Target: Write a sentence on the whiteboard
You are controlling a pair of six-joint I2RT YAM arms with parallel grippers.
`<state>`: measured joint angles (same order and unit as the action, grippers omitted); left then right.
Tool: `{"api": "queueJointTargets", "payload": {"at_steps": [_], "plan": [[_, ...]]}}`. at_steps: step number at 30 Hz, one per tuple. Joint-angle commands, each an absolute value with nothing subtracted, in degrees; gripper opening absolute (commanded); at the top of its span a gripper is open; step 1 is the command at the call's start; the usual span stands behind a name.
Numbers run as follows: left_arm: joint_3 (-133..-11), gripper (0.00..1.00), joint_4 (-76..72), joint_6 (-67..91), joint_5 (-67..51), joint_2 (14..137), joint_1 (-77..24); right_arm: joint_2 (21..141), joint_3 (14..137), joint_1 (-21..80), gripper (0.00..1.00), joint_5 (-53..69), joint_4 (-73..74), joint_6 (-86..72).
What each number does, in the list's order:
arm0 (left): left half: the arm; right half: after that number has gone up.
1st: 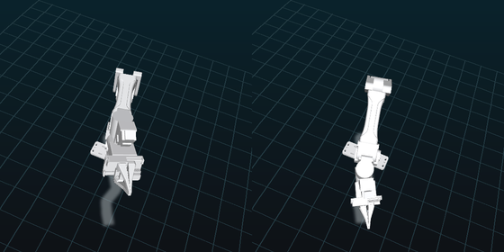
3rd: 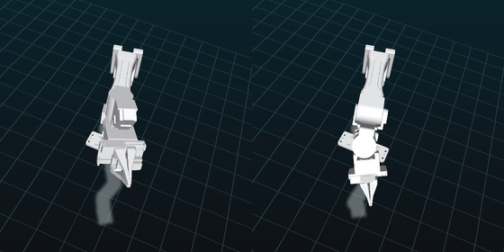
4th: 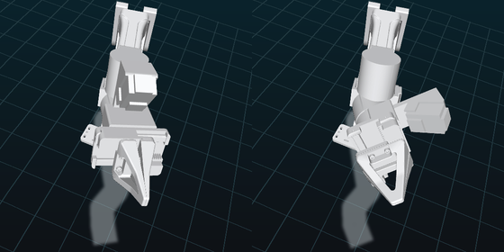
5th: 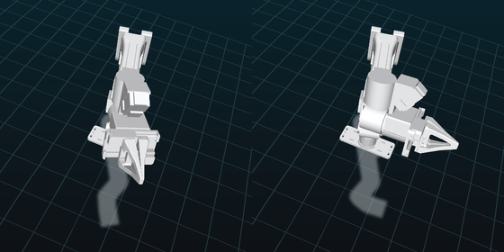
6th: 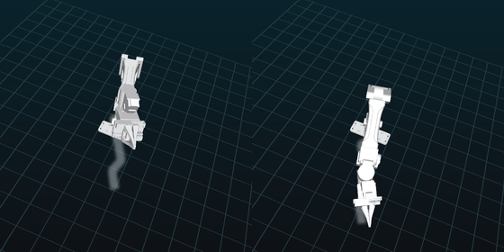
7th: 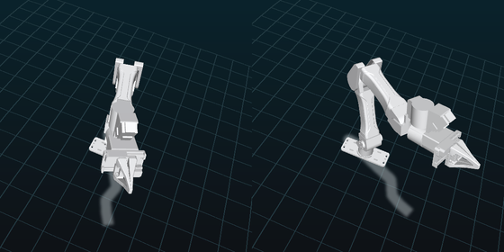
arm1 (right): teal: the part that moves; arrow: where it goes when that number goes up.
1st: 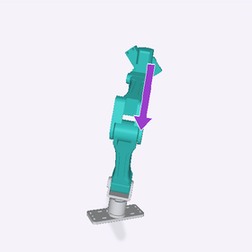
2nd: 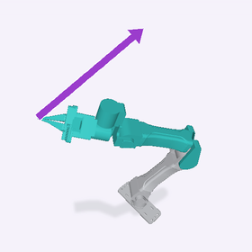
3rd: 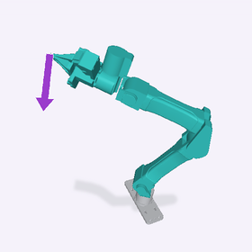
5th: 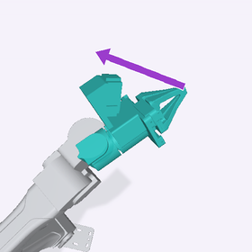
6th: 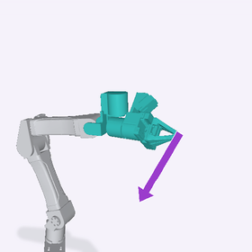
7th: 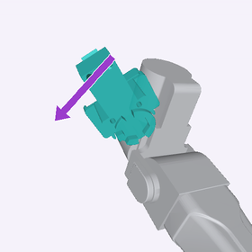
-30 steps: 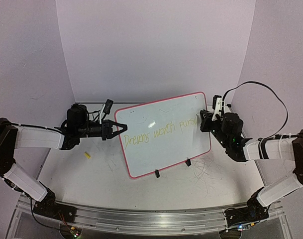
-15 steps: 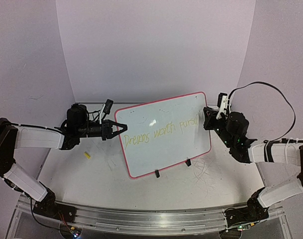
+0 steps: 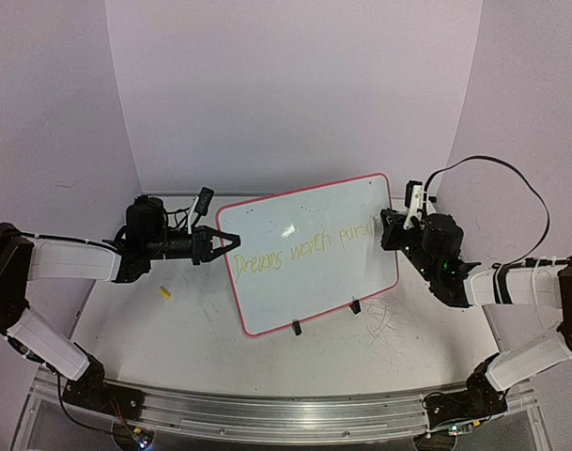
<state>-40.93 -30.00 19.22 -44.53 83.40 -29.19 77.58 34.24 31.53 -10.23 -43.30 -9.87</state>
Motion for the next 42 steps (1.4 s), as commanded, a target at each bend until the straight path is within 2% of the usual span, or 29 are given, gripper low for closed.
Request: {"api": "queueJointTargets", "payload": {"at_steps": [1, 24, 35, 42], "plan": [[-41.3, 0.00, -25.6, 13.0, -40.2, 83.4, -28.3, 78.8, 35.6, 31.3, 0.00, -10.8, -45.5, -9.2], [-41.2, 0.00, -25.4, 12.9, -40.1, 83.1, -28.3, 78.1, 30.7, 31.3, 0.00, -10.5, -43.4, -11.5], [-41.2, 0.00, -25.4, 13.1, -40.0, 82.9, -28.3, 72.7, 31.9, 31.3, 0.00, -11.2, -43.1, -11.5], [-41.4, 0.00, -25.3, 13.0, -40.2, 83.2, -28.3, 75.3, 34.0, 31.3, 0.00, -11.4, -43.7, -10.5]]}}
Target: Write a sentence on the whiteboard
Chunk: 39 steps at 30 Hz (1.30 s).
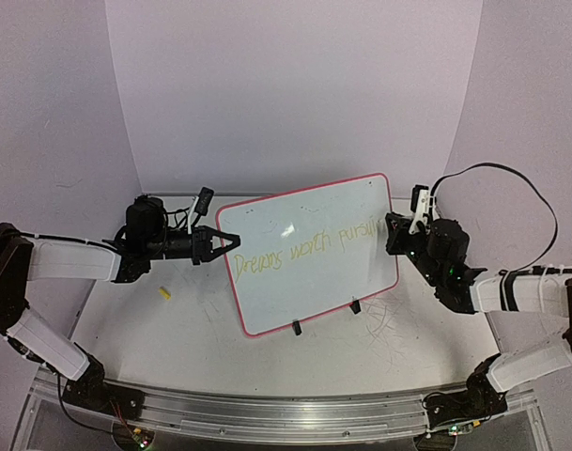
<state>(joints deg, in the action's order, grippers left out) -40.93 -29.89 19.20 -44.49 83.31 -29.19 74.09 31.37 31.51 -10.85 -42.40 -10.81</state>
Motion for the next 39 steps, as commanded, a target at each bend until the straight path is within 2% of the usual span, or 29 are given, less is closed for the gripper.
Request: {"api": "queueJointTargets", "payload": {"at_steps": [1, 17, 39], "plan": [[-41.4, 0.00, -25.3, 13.0, -40.2, 83.2, -28.3, 75.8, 34.5, 31.2, 0.00, -11.4, -43.7, -10.3], [-41.2, 0.00, -25.4, 12.8, -40.3, 83.2, -28.3, 79.2, 36.1, 31.2, 0.00, -13.4, -44.6, -9.1], [-41.1, 0.00, -25.2, 12.9, -40.2, 82.6, -28.3, 77.6, 31.4, 31.2, 0.00, -12.2, -43.1, -11.3]]}}
